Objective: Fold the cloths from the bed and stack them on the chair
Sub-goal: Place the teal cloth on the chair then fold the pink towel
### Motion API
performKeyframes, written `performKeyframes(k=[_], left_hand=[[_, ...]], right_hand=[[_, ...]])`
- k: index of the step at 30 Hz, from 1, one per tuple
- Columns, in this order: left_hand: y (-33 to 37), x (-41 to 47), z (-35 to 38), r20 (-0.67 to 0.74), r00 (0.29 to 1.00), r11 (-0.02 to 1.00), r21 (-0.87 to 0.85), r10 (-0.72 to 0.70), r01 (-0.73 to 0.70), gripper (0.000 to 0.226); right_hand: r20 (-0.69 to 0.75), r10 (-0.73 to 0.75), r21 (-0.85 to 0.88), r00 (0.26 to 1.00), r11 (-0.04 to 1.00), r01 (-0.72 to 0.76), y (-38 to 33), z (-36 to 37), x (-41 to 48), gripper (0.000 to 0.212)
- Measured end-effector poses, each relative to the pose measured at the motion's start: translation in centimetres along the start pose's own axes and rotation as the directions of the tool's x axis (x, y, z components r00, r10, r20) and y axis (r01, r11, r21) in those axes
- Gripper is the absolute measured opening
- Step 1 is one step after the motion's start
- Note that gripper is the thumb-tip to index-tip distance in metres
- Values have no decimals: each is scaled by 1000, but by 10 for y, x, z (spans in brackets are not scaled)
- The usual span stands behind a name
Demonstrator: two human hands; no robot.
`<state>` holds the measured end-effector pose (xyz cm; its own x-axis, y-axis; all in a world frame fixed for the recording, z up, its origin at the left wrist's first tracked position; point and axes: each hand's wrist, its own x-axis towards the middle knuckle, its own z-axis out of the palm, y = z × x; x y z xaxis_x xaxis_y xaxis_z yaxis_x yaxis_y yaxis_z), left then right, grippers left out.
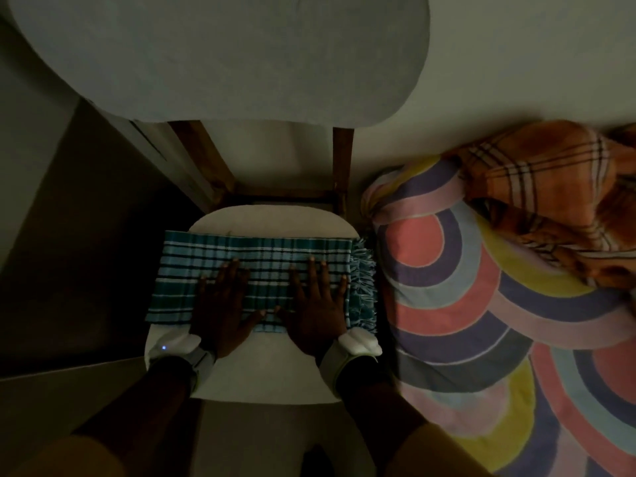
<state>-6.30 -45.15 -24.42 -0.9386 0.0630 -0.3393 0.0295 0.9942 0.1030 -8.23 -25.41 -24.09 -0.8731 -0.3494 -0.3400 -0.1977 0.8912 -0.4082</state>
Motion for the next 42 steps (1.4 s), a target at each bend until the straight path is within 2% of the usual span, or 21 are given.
performKeyframes(k=[3, 6, 9, 10, 12, 13, 15, 17, 19, 22, 23, 24, 27, 29, 31, 33, 35, 38, 39, 40, 42], left_hand=[[26, 3, -13, -8, 998, 994, -98, 57, -57, 82], [71, 4, -24, -132, 982, 962, -219, 135, -161, 69], [169, 4, -43, -192, 949, 877, -370, 252, -308, 65], [175, 5, -49, -181, 958, 867, -412, 224, -280, 63], [252, 5, -53, -167, 938, 806, -479, 304, -347, 59], [262, 5, -50, -147, 939, 791, -507, 312, -342, 57], [330, 3, -44, -156, 913, 747, -532, 378, -400, 51], [379, -3, -47, -120, 890, 704, -570, 439, -424, 44], [444, -13, -43, -99, 865, 669, -592, 493, -449, 40], [533, -31, -36, -58, 830, 622, -634, 555, -460, 42], [560, -35, -36, -63, 825, 612, -639, 562, -466, 45], [590, -39, -34, -66, 826, 615, -635, 560, -467, 48], [651, -41, -40, -88, 839, 625, -626, 536, -465, 57], [680, -37, -46, -149, 826, 611, -604, 544, -512, 61], [707, -37, -52, -207, 809, 632, -530, 550, -565, 66], [719, -31, -60, -231, 802, 663, -463, 551, -588, 72], [731, -28, -75, -190, 813, 726, -373, 550, -578, 79], [740, -20, -82, -112, 817, 789, -213, 566, -576, 76], [741, -19, -83, -78, 812, 795, -172, 578, -582, 73], [743, -18, -82, -52, 804, 796, -116, 592, -594, 71], [743, -19, -72, -4, 804, 803, -39, 595, -594, 68]], right_hand=[[-40, 20, 210, 999, 978, -11, 3, -28, -11, 95], [-126, 78, 398, 989, 917, -21, 11, -57, -29, 86], [-234, 310, 546, 921, 826, -140, 66, -91, -80, 59], [-243, 357, 590, 902, 793, -155, 68, -95, -83, 58], [-250, 498, 665, 831, 712, -227, 135, -114, -127, 55], [-266, 536, 678, 801, 695, -239, 147, -119, -135, 54], [-294, 621, 690, 727, 664, -288, 211, -138, -174, 53], [-311, 658, 688, 686, 654, -315, 252, -157, -201, 54], [-349, 717, 694, 603, 630, -347, 302, -179, -239, 57], [-555, 717, 523, 423, 695, -492, 379, -209, -291, 65], [-606, 693, 450, 391, 704, -549, 403, -218, -307, 69], [-614, 684, 407, 393, 701, -585, 429, -227, -322, 74], [-482, 707, 291, 517, 686, -667, 483, -244, -337, 72], [-373, 690, 244, 621, 718, -652, 509, -248, -334, 47], [-350, 647, 287, 678, 763, -579, 522, -251, -341, 23], [-458, 578, 324, 675, 816, -479, 514, -248, -348, 20], [-516, 531, 250, 672, 844, -475, 517, -246, -360, 31], [-248, 637, 344, 730, 762, -549, 531, -238, -368, 63], [-181, 664, 354, 726, 732, -581, 537, -232, -366, 68], [-161, 679, 339, 717, 720, -606, 540, -230, -366, 62], [-234, 679, 366, 696, 725, -583, 538, -224, -362, 36]])
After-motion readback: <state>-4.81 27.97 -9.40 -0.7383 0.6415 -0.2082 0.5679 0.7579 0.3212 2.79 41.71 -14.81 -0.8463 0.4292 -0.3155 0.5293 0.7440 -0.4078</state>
